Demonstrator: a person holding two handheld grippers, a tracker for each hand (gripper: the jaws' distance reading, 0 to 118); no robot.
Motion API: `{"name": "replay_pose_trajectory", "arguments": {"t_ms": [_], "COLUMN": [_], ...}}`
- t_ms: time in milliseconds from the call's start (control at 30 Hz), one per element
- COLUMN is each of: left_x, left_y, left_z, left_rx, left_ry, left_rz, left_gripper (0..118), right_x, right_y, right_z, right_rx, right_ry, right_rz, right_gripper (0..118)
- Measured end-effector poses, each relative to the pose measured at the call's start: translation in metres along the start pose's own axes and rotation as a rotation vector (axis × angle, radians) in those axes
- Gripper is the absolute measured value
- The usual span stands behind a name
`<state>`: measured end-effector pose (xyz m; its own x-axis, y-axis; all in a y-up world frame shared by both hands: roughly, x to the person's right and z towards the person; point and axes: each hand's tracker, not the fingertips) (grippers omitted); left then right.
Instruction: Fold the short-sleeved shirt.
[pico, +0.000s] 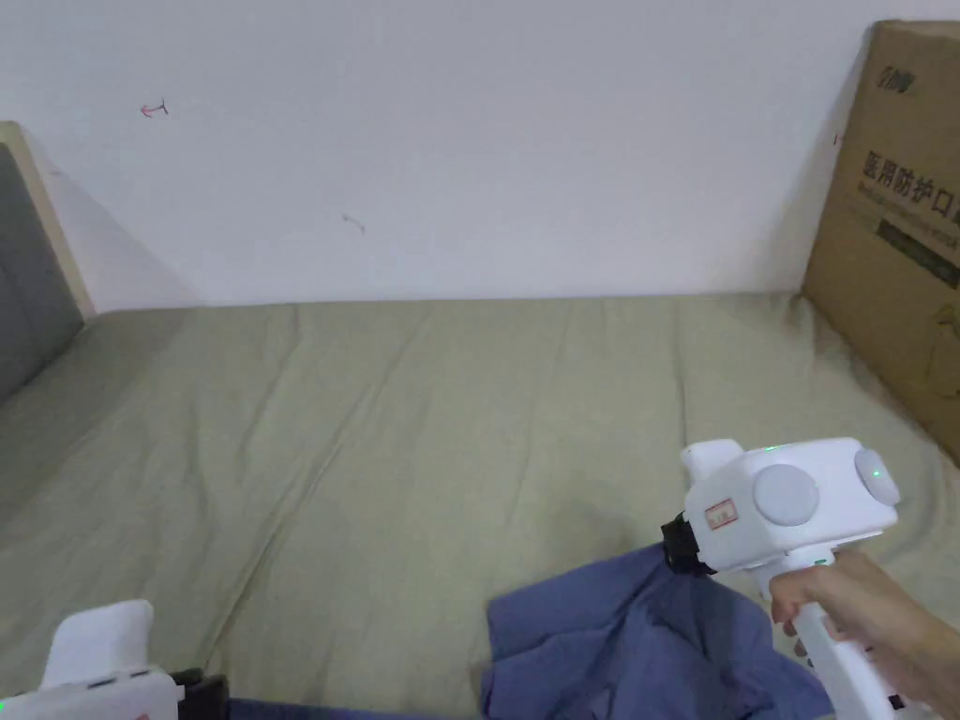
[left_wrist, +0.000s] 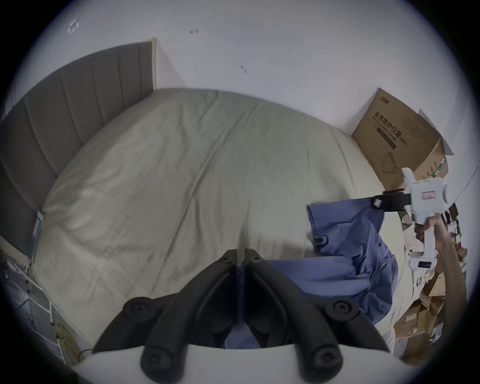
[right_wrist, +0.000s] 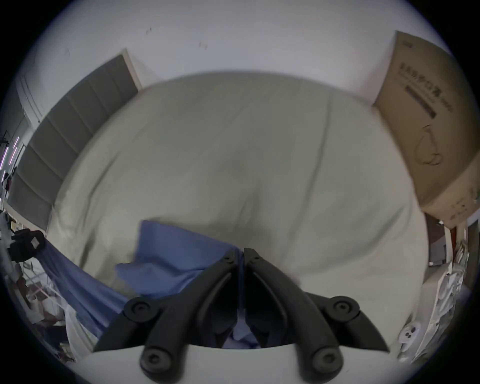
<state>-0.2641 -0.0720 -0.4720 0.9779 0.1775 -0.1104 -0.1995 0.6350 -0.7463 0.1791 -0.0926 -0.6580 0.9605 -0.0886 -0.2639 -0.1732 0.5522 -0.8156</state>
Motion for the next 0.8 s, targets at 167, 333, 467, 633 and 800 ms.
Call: {"name": "replay_pose_trajectory", "arguments": {"t_ms": [167, 333, 467, 633, 800], "left_x": [0.004, 0.009, 0.015, 0.029, 0.045], "left_y": [0.052, 0.112, 0.149, 0.186, 0.231], "left_z": [0.036, 0.078, 0.114, 0.15, 0.169], "left_rx": [0.137, 0.277, 0.381, 0.468, 0.513], "left_ry": [0.03, 0.065, 0.084, 0.098, 0.126], "left_rz": [-0.061, -0.084, -0.029, -0.049, -0.097], "left_gripper": [4, 4, 4, 4, 4], "right_x": [0.039, 0.066, 0.076, 0.079, 0.078], "right_y": [0.029, 0.049, 0.06, 0.072, 0.099], "right_z": [0.103, 0.213, 0.277, 0.325, 0.349], "right_rx": [0.179, 0.366, 0.483, 0.562, 0.616], "right_ry": [-0.015, -0.053, -0.041, -0.002, 0.02], "right_rz": [-0.102, -0.212, -0.268, -0.285, -0.326], "right_gripper": [2, 2, 2, 2, 2]}}
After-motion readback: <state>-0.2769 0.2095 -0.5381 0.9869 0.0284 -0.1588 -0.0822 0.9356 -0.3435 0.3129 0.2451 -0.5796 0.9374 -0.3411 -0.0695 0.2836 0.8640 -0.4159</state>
